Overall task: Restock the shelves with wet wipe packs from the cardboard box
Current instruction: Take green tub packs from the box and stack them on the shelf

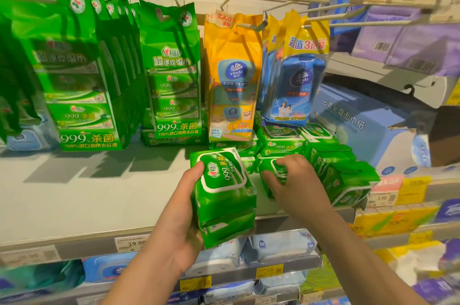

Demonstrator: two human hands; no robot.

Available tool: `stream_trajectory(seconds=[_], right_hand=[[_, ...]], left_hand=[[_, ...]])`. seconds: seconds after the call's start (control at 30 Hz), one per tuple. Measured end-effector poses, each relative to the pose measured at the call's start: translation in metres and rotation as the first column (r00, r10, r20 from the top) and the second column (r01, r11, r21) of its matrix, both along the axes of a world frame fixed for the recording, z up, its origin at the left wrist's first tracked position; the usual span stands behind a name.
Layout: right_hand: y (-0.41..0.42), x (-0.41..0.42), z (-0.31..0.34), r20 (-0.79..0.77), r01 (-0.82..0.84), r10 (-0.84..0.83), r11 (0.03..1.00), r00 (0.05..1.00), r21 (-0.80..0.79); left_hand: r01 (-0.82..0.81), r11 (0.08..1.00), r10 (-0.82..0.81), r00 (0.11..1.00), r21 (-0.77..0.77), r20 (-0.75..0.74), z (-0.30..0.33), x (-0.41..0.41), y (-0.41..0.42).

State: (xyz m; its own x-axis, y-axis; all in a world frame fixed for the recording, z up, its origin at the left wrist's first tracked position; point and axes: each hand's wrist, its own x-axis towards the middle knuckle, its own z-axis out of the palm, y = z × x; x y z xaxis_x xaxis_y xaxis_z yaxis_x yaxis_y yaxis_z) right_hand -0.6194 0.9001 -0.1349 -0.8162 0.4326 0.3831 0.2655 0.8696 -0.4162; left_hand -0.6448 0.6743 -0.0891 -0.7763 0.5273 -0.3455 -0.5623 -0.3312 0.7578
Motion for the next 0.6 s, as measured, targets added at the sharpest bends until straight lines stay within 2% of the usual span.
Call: stream_trajectory(seconds=[0.1,0.17,0.2,0.27,0.37,0.43,0.6], right_hand=[[-0.027,0.014,0.034,-0.208,-0.125,0.078,0.966,0.975,-0.226],[-0.042,0.021,0.053,-0.250,-0.240,0.152,0.897,0.956,-0.371],[-0.046,0.023,0.060,-0.249,-0.297,0.212,0.875,0.945,-0.382],[-0.048,0.025,0.069,-0.197,-0.422,0.375,0.840,0.906,-0.341],[-0.039,0.029,0.076,-0.009,-0.575,0.601,0.761,0.799,-0.299],[-0.032,0.033,0.078,0.089,-0.590,0.644,0.741,0.760,-0.320],[-0.025,0.033,0.077,0.121,-0.548,0.636,0.733,0.762,-0.403]], left_hand=[[-0.007,1.000,0.007,1.000,-0.011,0.004,0.002,0.001,0.004],[-0.001,1.000,0.000,1.000,-0.031,-0.009,0.002,0.001,0.007],[0.007,0.999,-0.008,1.000,-0.042,-0.022,0.002,0.001,0.008],[0.024,0.998,-0.027,0.999,-0.061,-0.042,0.002,0.000,0.010],[0.075,0.994,-0.078,0.996,-0.081,-0.037,0.000,-0.001,0.010],[0.103,0.989,-0.108,0.994,-0.104,-0.035,-0.001,-0.001,0.011],[0.190,0.972,-0.198,0.979,-0.141,-0.045,-0.003,-0.002,0.019]])
